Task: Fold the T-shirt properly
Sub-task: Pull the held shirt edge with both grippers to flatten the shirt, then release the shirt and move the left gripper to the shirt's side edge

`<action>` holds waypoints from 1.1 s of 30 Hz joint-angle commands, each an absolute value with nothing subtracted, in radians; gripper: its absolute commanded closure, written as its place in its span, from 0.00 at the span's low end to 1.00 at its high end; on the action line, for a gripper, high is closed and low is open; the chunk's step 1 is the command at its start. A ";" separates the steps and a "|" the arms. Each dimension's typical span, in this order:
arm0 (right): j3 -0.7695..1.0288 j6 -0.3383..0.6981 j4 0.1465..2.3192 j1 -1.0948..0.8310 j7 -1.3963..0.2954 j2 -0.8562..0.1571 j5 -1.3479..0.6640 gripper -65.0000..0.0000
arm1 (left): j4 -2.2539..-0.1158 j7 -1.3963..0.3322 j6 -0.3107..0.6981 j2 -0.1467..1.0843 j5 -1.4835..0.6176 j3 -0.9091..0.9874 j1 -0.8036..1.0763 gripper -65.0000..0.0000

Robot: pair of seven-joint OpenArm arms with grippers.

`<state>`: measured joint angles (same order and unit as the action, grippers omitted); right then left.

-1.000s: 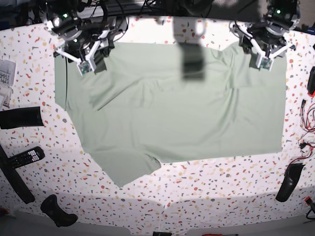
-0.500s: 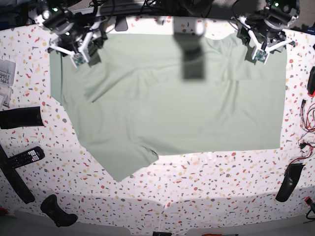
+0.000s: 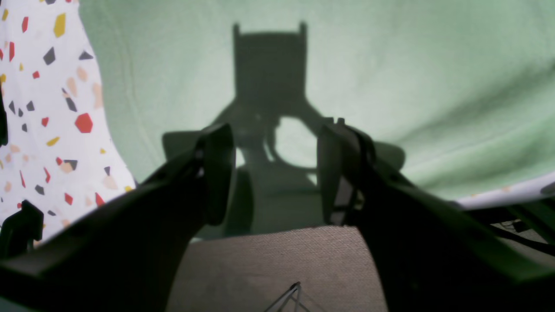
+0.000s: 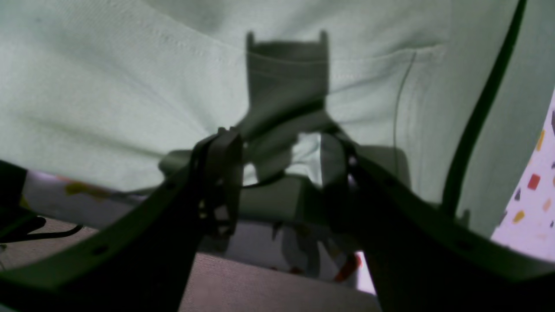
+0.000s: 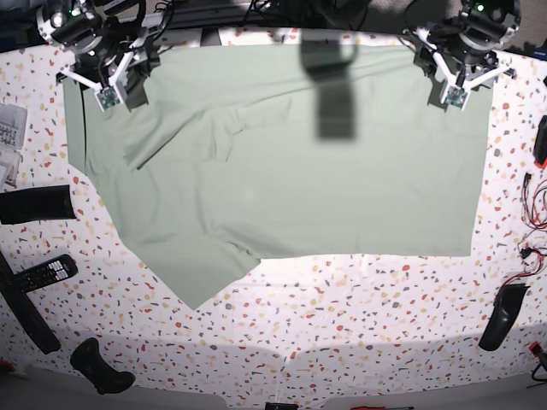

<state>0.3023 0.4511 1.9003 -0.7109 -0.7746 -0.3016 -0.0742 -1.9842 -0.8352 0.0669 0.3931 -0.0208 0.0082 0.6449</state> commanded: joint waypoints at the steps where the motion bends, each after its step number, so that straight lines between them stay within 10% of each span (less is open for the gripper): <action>1: 0.308 0.448 1.905 -0.730 -0.825 -0.310 -0.037 0.57 | -2.003 -0.823 0.061 0.399 -0.015 0.012 0.648 0.55; 33: 0.308 0.326 2.095 -0.679 -0.786 -0.310 -0.033 0.57 | -2.059 -0.766 -0.080 0.400 0.168 0.012 0.581 0.55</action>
<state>0.3031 0.3317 2.0724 -0.6788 -0.8028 -0.3012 -0.0326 -2.0346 -0.7856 -0.0723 0.3931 0.1547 0.0074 0.5858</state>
